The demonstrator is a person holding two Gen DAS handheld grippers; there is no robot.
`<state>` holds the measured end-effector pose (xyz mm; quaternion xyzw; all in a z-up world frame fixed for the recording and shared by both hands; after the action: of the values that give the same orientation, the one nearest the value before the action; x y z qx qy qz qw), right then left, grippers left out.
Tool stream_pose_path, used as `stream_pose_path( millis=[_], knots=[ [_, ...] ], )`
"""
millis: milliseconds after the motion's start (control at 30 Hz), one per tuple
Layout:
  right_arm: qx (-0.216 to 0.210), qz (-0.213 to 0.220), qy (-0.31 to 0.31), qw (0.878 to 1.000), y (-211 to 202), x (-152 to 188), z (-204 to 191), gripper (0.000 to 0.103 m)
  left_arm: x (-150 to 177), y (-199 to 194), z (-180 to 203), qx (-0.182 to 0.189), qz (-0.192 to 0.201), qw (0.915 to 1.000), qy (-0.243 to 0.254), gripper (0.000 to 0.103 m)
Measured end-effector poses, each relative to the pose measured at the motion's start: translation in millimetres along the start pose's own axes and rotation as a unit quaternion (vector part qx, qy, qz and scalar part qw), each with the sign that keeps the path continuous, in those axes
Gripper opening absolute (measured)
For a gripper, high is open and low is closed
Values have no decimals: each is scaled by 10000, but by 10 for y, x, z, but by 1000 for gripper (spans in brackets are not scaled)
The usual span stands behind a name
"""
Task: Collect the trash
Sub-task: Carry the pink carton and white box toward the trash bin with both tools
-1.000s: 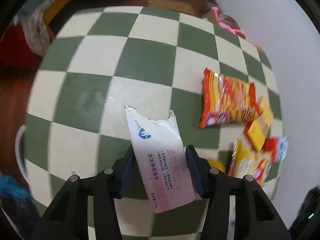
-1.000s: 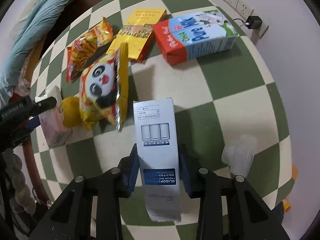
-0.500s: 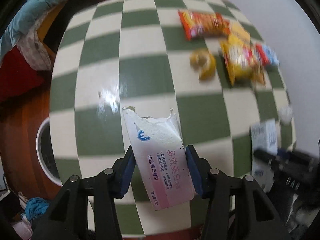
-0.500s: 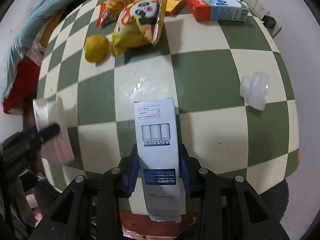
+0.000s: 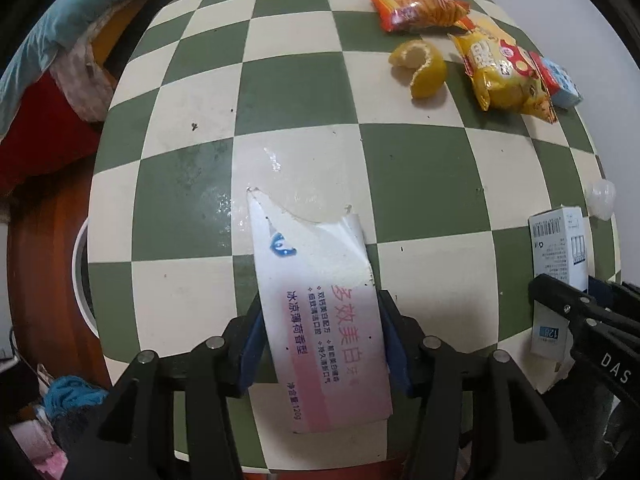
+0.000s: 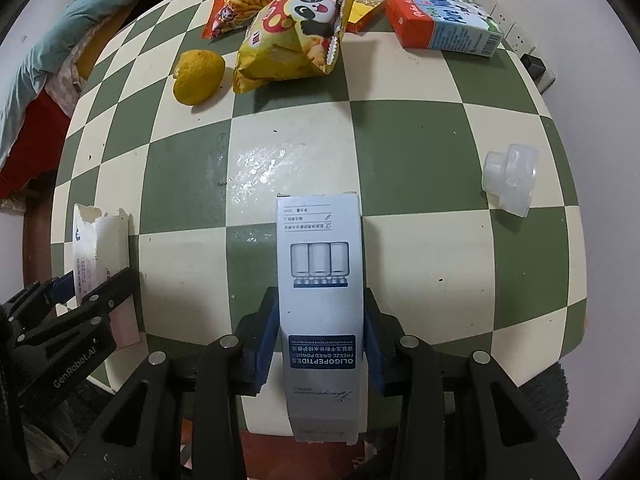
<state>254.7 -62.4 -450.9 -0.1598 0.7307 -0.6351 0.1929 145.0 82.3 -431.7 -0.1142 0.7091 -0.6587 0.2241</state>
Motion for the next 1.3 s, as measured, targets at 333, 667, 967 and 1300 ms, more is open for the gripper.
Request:
stream_pose_path(
  millis=[333,667,967,1300],
  knots=[
    [106,217,-163,9996,-81,18,-36,37,86,-124,-60,-28,168,9998,-86,45],
    [-72,804,-564,9951,-650,-12,-459,37,23,-900,-309,-309,918,9952,-170,45],
    [-576,1208,-1120,9847,-1310,-46,-1200,37,-14,-1604,-977,-464,1580,9851,-503,45],
    [-1164,1306,-2054,9629,-1658,129,-2589,37,301,-1949,-2053,-724,1825,9720,-1294,45]
  ],
)
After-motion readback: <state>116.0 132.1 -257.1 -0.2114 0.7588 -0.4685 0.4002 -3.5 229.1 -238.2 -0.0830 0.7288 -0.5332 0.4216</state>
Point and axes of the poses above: each gripper's, at about its wrist camera, not at the fingertips, and y roughly the way its jaws point, z to its right, x to its underside, the point moved 10 cm from there along y, roughly the way its jaws point, and after that the axes turned 9 degrees about y, right-handed, at the moved point
